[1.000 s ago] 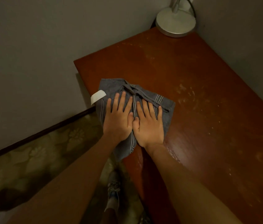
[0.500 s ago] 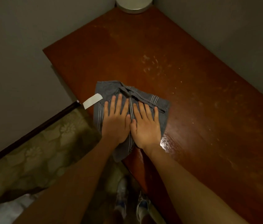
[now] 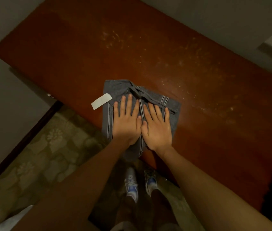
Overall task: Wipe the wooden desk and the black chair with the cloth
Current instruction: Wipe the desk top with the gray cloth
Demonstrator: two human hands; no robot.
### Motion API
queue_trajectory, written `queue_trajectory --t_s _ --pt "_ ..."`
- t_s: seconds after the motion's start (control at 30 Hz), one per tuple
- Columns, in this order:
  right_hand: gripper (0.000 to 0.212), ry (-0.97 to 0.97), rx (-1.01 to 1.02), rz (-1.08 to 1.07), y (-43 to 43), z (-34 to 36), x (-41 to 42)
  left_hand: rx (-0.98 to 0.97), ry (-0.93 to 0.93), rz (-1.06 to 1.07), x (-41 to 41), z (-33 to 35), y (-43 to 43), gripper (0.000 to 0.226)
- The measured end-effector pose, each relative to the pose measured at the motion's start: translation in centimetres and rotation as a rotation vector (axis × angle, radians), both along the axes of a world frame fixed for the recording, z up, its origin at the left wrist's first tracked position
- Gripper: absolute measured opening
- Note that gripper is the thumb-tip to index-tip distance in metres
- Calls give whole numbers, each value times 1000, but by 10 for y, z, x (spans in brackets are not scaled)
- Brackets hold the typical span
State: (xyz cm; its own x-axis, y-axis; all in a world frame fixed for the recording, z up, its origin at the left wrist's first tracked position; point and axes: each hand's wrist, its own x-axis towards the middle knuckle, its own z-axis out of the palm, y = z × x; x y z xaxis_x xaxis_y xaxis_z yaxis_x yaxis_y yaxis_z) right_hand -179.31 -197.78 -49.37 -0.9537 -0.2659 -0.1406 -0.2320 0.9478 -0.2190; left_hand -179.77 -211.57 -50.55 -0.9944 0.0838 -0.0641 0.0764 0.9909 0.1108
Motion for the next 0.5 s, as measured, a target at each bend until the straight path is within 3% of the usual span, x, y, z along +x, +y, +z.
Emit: queue_trajectory --t_s 0.5 --pt "58 -3 4 -221 134 2 106 57 -33 -285 72 7 137 64"
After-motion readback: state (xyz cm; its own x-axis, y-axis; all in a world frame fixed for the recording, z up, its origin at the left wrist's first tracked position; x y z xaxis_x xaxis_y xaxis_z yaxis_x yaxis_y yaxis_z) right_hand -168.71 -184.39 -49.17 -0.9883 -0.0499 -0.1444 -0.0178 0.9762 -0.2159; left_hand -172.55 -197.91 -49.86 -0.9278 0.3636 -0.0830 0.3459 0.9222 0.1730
